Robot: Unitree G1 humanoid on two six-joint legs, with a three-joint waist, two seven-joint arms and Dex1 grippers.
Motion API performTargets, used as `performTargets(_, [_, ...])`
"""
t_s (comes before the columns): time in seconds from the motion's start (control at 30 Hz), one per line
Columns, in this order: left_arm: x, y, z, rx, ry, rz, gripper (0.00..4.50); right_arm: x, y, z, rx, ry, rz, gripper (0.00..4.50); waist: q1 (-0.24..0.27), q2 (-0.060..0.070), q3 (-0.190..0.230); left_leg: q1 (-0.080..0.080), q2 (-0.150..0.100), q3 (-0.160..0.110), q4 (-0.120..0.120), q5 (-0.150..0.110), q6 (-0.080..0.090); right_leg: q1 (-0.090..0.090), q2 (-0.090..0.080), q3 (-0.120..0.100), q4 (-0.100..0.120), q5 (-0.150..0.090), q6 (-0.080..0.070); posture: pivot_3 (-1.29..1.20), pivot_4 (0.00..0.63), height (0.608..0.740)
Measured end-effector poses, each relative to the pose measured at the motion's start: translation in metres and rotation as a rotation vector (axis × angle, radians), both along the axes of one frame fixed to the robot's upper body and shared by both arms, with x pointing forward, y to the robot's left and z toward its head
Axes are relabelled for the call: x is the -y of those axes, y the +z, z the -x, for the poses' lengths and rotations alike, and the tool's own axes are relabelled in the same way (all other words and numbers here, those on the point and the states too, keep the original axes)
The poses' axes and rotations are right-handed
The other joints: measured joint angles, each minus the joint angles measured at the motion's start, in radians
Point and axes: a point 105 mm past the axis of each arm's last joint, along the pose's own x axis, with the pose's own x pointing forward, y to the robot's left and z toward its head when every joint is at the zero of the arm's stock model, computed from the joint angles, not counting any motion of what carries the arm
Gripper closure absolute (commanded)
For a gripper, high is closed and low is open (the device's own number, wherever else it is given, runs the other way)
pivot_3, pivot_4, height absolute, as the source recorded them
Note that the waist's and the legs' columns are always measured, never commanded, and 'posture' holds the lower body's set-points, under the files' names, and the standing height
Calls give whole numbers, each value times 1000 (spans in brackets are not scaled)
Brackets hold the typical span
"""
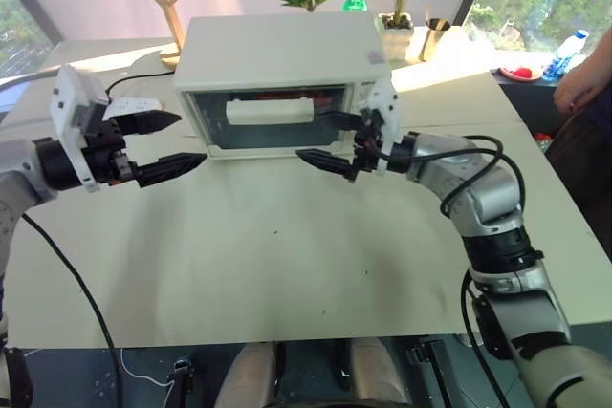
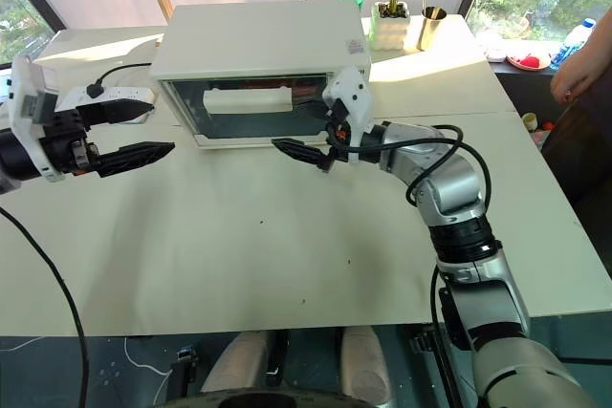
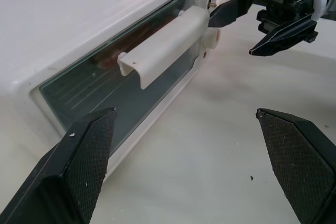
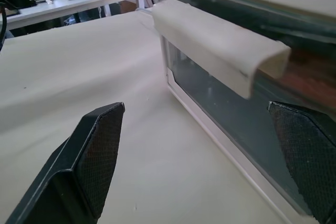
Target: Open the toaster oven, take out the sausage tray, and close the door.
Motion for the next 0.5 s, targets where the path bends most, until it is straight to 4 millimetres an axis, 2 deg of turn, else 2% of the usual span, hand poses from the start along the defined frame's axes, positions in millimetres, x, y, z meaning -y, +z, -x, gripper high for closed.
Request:
performTargets(0.2, [-4,1,-3,7,16,2,18,-11,3,1,9,27,-11,0,-1,0,0,0,0,0,0,0,0,0,0,0,0,0,0,0,150,740])
performTargets(0.5, [-5,18,-15,62,32,38,18,-20,-3,7,-19,44,-26,0,-6,0,0,0,0,0,-1,1,-1,-2,1,0,1,0,0,0,150,740])
